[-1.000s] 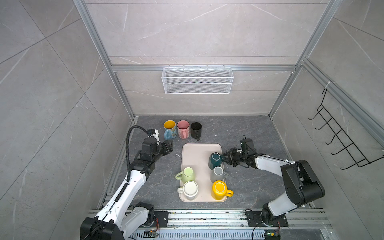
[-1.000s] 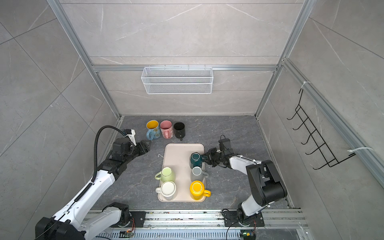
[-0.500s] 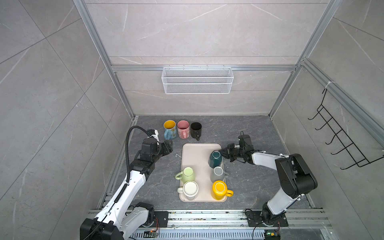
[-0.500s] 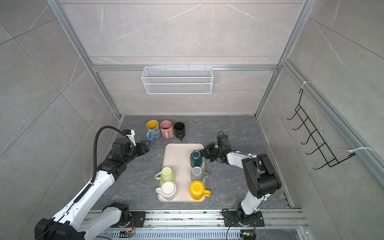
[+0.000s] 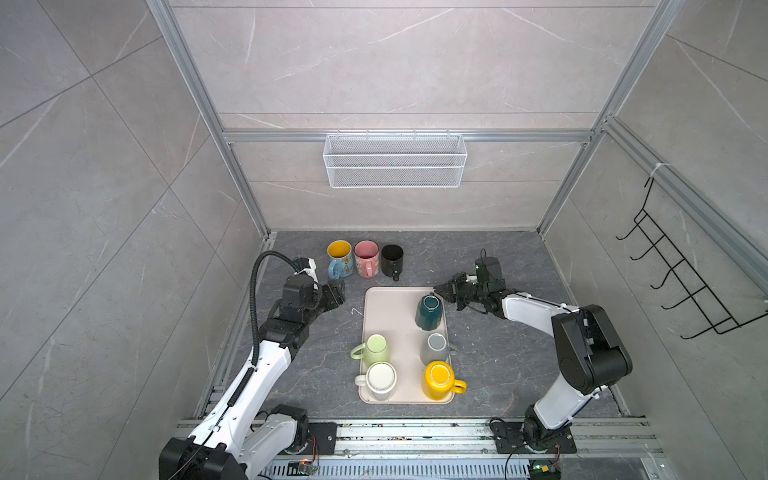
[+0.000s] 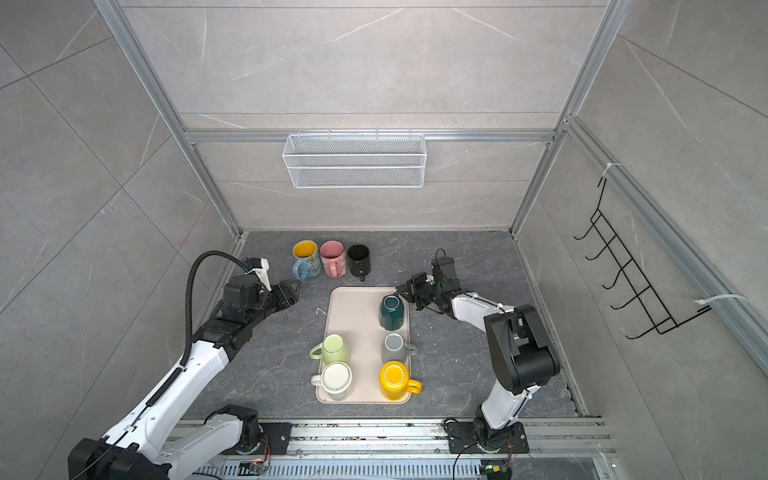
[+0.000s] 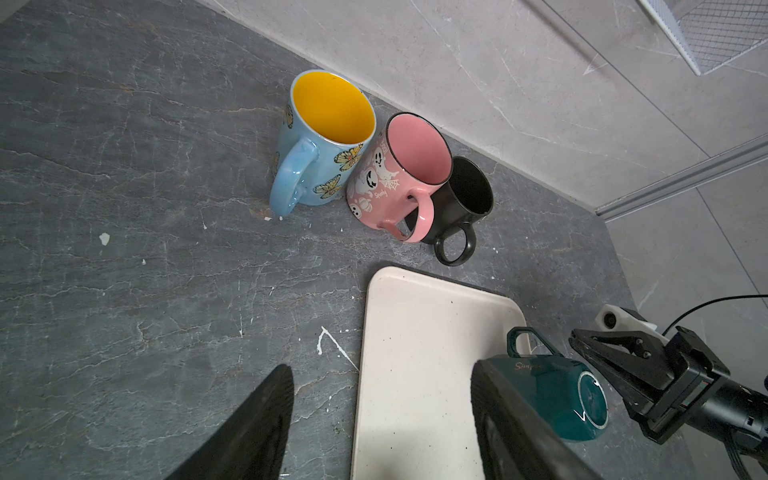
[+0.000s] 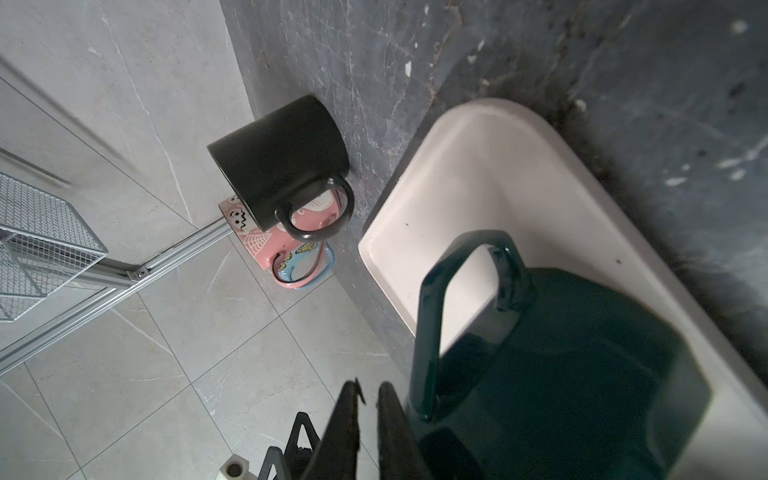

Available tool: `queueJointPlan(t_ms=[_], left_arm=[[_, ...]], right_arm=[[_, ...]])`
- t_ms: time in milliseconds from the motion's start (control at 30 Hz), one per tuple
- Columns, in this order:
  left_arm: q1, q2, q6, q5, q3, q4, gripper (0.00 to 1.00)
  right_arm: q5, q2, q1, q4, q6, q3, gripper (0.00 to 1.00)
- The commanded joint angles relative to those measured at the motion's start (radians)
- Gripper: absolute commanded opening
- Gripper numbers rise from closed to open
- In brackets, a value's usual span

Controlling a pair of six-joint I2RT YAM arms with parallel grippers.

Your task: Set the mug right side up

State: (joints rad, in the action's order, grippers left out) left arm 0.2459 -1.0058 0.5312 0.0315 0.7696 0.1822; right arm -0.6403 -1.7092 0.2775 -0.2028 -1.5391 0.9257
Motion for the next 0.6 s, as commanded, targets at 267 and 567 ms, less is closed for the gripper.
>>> queueJointPlan(t_ms=[267,567], left_arm=[[-0.007,0.013,-0.016,0.001,0.037,-0.011,0.70],[-0.006,0.017,-0.013,0.003,0.027,-0.013,0.70]], right_arm=[[0.013,0.022,0.009,0.228,0.184,0.057,0.30],[0.019,0.092,0.014,0.275,0.192,-0.005,0.30]])
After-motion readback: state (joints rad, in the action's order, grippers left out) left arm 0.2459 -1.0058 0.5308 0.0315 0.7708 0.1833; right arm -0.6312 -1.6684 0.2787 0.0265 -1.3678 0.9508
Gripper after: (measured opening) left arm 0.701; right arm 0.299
